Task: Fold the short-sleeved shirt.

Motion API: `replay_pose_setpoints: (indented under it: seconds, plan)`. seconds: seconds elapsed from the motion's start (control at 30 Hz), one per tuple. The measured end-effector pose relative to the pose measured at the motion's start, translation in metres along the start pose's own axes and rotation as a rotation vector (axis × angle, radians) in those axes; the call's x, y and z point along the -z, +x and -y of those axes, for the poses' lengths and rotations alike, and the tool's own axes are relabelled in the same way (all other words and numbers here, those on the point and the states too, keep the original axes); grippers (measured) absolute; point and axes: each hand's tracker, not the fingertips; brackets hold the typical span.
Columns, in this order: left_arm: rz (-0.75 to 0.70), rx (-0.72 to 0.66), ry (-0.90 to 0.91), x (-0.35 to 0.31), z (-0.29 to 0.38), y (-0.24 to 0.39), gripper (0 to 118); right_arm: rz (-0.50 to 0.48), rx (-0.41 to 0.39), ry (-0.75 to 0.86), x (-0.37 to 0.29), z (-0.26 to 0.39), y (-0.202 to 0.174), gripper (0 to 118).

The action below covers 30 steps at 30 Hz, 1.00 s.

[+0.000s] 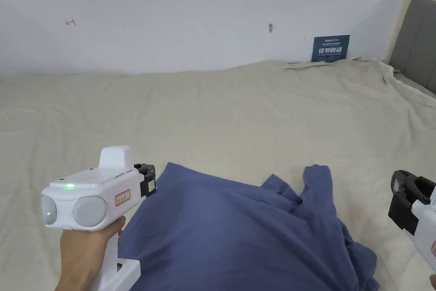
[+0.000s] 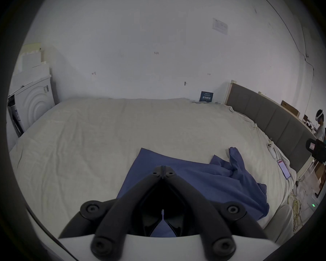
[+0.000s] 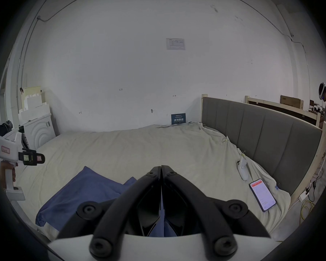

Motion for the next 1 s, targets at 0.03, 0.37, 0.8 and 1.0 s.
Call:
replay_pose_setpoints:
  seconds: [0.03,0.37,0.8,1.0]
  plan:
    - [0.003,0.009,-0.014,0.012,-0.004,0.001,0,0.004,0.003,-0.004,0.004,0.0,0.001,0]
    - [0.016,0.048,-0.263,0.174,-0.038,-0.018,23,0.043,0.003,-0.073,0.062,0.007,0.024,0]
    - [-0.155,0.049,-0.484,0.308,-0.004,-0.053,69,0.055,0.006,-0.163,0.114,0.032,0.028,0]
    - [-0.113,0.014,-0.483,0.3,-0.002,-0.05,39,0.052,0.006,-0.198,0.116,0.041,0.029,0]
